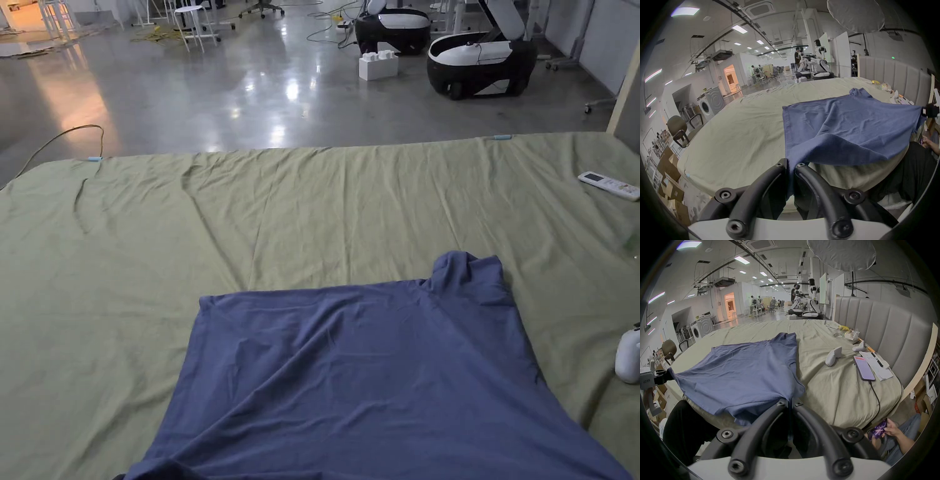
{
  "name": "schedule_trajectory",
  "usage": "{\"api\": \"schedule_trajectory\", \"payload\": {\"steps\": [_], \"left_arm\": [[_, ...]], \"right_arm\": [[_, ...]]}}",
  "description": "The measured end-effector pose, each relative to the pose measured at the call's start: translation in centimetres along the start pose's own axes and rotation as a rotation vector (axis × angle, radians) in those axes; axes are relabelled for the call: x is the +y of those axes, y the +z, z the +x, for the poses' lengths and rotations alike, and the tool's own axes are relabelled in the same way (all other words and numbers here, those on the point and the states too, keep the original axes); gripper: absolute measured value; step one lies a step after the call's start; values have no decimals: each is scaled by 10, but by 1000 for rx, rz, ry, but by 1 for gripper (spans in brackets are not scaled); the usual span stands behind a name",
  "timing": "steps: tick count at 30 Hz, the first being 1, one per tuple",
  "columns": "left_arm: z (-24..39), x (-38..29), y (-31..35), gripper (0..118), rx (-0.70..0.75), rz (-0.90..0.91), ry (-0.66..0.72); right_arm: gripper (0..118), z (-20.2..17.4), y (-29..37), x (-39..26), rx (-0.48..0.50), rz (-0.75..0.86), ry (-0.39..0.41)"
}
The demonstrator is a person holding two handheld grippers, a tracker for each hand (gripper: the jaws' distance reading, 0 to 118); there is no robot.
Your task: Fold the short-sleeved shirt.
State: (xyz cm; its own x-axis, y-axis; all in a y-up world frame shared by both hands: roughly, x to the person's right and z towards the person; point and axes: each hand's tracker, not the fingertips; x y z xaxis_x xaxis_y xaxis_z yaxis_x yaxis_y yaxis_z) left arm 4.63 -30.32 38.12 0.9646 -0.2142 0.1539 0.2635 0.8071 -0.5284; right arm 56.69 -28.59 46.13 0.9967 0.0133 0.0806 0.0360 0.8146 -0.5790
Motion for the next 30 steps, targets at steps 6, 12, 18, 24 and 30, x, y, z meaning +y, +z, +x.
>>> {"api": "schedule_trajectory", "payload": {"steps": [6,12,18,24,30], "left_arm": [[-10,33,-35,7,-35,-3,3],[-26,80,-133,7,-72,-113,61],[-29,85,-170,7,-54,-219,125],[-29,102,-233,76,-43,-268,173],[-33,119,-142,97,-126,-29,237]], "right_arm": [[3,2,-46,51,18,21,26],[3,15,-155,109,68,-87,8],[4,8,-242,129,68,-225,60],[67,23,-290,124,41,-287,-18],[67,29,-214,131,63,-114,-6]]}}
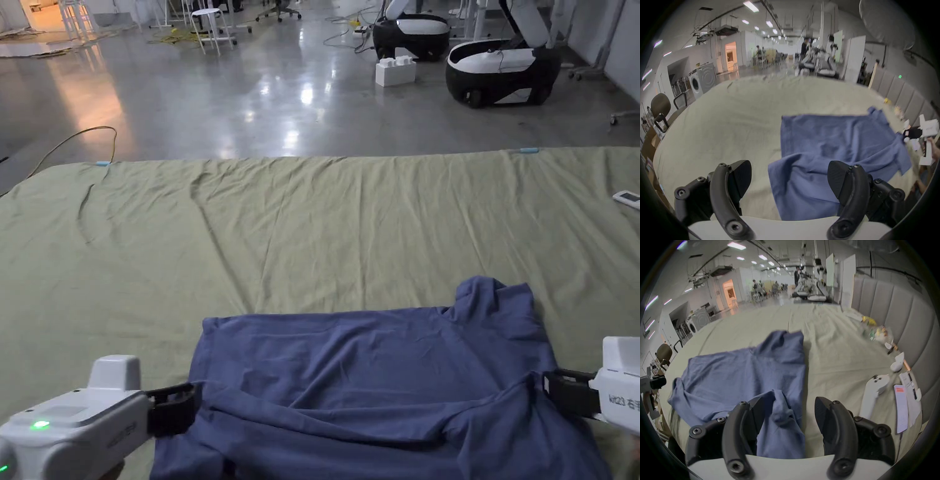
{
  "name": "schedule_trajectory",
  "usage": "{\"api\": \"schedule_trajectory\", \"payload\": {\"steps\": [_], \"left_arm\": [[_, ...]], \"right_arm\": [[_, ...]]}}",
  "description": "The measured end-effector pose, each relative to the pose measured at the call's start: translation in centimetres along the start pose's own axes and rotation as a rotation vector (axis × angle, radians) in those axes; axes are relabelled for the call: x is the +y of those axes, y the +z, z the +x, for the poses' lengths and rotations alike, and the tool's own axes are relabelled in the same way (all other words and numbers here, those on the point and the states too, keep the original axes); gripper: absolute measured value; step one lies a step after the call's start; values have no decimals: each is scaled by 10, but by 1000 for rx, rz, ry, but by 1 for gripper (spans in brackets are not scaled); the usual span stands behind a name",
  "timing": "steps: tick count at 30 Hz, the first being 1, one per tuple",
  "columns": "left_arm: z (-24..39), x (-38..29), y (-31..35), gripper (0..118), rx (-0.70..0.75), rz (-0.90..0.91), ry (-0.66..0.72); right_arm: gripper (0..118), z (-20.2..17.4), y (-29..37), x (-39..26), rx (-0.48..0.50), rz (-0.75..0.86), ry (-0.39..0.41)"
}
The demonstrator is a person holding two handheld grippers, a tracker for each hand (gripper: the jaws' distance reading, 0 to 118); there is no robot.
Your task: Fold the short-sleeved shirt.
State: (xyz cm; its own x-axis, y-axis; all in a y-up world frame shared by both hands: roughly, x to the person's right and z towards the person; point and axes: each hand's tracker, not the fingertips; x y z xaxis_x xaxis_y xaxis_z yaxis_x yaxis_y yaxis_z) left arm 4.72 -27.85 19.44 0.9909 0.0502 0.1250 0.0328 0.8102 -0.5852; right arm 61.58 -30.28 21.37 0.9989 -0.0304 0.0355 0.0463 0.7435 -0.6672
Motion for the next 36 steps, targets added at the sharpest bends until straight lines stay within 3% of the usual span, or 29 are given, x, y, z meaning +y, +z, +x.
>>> {"api": "schedule_trajectory", "payload": {"steps": [6,8,13,16,17,19,21,24,27,28,30,31,36], "left_arm": [[-3,17,134,97,-179,324,113],[12,13,178,97,-122,419,34],[61,-14,250,95,82,531,-165],[76,-30,282,89,141,654,-108],[81,-35,291,84,126,666,-90],[86,-38,304,59,79,634,-61],[90,-44,308,11,125,602,-90],[96,-50,317,3,146,564,-150],[101,-54,328,3,155,621,-159],[98,-51,330,3,124,603,-107],[96,-48,332,2,64,613,-43],[96,-46,333,2,60,627,-35],[97,-43,334,2,62,626,-46]], "right_arm": [[67,-18,130,-18,74,296,1],[68,-35,179,-37,94,413,-56],[68,-69,244,-75,72,516,-44],[68,-87,266,-89,65,527,-34],[66,-93,273,-93,57,534,-16],[44,-105,284,-99,25,565,6],[15,-111,295,-102,36,590,25],[5,-118,309,-102,53,603,22],[0,-127,316,-98,38,616,95],[0,-129,320,-95,14,648,141],[0,-133,321,-94,10,632,132],[0,-135,323,-92,11,672,169],[0,-136,321,-89,22,650,146]]}}
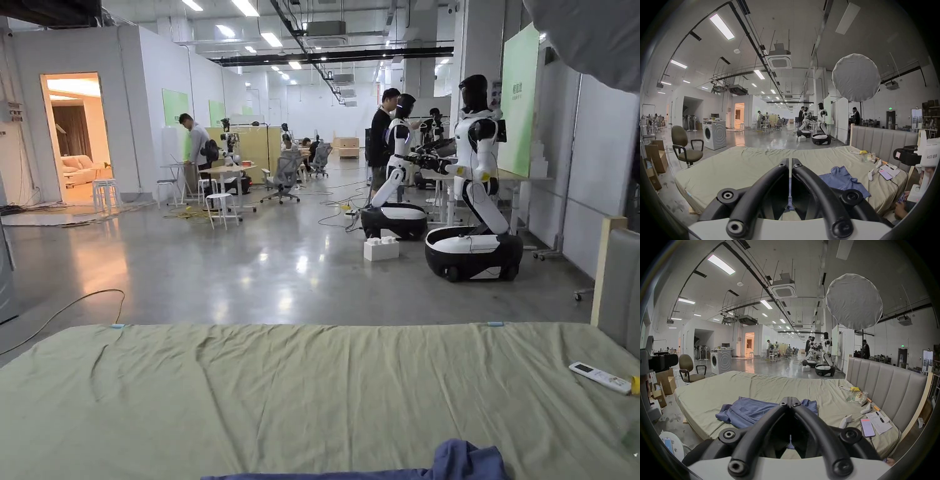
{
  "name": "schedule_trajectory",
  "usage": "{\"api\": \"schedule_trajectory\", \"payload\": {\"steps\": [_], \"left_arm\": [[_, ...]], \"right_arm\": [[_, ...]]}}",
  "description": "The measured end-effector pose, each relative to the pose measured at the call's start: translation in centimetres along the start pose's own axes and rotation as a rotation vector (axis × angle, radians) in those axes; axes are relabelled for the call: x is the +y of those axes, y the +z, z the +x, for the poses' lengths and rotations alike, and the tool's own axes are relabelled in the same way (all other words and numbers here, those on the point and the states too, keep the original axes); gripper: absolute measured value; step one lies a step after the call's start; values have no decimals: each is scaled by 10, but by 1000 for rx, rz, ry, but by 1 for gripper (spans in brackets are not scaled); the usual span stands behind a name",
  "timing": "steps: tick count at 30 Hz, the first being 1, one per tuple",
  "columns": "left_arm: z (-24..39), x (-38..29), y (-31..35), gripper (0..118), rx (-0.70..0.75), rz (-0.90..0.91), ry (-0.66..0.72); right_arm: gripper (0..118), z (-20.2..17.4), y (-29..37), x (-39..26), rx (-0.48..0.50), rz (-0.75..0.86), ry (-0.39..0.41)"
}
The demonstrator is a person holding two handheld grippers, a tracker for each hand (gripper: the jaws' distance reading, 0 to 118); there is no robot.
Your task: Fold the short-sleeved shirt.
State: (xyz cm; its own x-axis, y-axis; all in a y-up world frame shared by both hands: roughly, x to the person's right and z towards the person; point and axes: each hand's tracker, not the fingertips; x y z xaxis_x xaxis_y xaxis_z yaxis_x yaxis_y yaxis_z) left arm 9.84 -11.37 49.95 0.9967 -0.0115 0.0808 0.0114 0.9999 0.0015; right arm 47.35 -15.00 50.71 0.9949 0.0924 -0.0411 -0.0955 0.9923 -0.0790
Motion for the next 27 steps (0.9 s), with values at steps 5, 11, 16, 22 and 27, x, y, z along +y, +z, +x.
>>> {"api": "schedule_trajectory", "payload": {"steps": [5,11,16,22,27], "left_arm": [[-2,-4,-5,2,-3,-28,-12],[-13,-25,-29,3,1,-128,-9],[-42,-90,-92,55,-25,-384,41],[-68,-202,-201,88,-47,-654,134],[-71,-246,-263,79,-67,-727,90]], "right_arm": [[0,4,-8,-1,1,-4,-37],[0,14,-22,-16,4,-68,-128],[0,18,-35,-39,27,-176,-181],[0,23,-50,-56,18,-271,-186],[0,29,-55,-67,-11,-327,-203]]}}
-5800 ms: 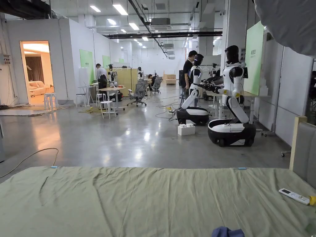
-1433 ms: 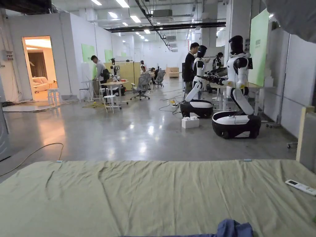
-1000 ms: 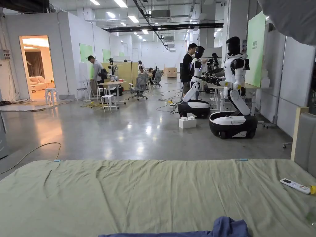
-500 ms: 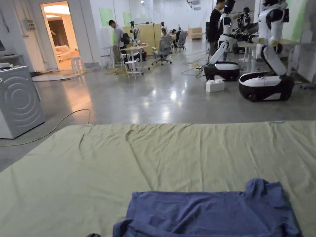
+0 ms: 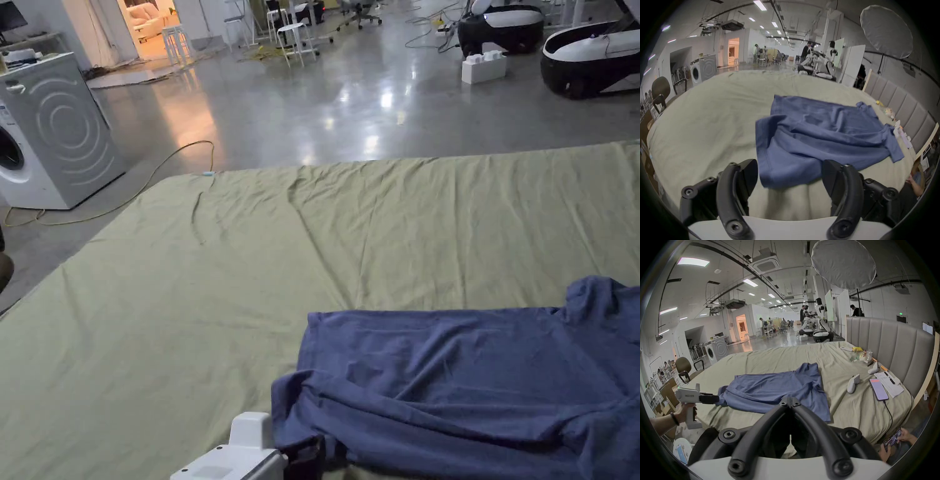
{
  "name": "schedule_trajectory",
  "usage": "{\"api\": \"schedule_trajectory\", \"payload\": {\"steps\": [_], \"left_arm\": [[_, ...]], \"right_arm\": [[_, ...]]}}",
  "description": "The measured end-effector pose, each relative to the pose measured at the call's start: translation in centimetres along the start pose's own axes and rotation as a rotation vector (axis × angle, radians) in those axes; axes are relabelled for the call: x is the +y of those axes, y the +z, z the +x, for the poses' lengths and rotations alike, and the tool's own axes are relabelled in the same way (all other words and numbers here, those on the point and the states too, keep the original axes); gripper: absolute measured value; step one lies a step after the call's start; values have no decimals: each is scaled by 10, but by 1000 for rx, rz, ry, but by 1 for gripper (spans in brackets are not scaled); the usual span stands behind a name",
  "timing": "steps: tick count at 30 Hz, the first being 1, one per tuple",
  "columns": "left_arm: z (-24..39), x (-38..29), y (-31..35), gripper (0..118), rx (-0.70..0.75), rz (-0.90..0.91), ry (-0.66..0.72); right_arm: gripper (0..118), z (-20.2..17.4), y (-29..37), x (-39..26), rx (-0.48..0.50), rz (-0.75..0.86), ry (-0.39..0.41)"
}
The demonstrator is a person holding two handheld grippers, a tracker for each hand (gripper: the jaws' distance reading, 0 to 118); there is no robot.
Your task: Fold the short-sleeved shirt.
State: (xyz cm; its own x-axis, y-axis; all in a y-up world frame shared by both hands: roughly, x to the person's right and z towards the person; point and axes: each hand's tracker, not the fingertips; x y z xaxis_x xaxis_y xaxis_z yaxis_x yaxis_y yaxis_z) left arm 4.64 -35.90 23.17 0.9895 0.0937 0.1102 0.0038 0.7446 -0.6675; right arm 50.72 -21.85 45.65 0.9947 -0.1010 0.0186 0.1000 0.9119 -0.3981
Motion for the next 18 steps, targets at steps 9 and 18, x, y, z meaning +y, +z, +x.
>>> {"api": "schedule_trajectory", "payload": {"steps": [9,18], "left_arm": [[28,-2,-31,16,59,-136,-164],[13,4,-38,16,-10,-199,-51]], "right_arm": [[0,12,-19,-17,-21,-77,-32],[80,84,-168,-32,-136,-237,-136]]}}
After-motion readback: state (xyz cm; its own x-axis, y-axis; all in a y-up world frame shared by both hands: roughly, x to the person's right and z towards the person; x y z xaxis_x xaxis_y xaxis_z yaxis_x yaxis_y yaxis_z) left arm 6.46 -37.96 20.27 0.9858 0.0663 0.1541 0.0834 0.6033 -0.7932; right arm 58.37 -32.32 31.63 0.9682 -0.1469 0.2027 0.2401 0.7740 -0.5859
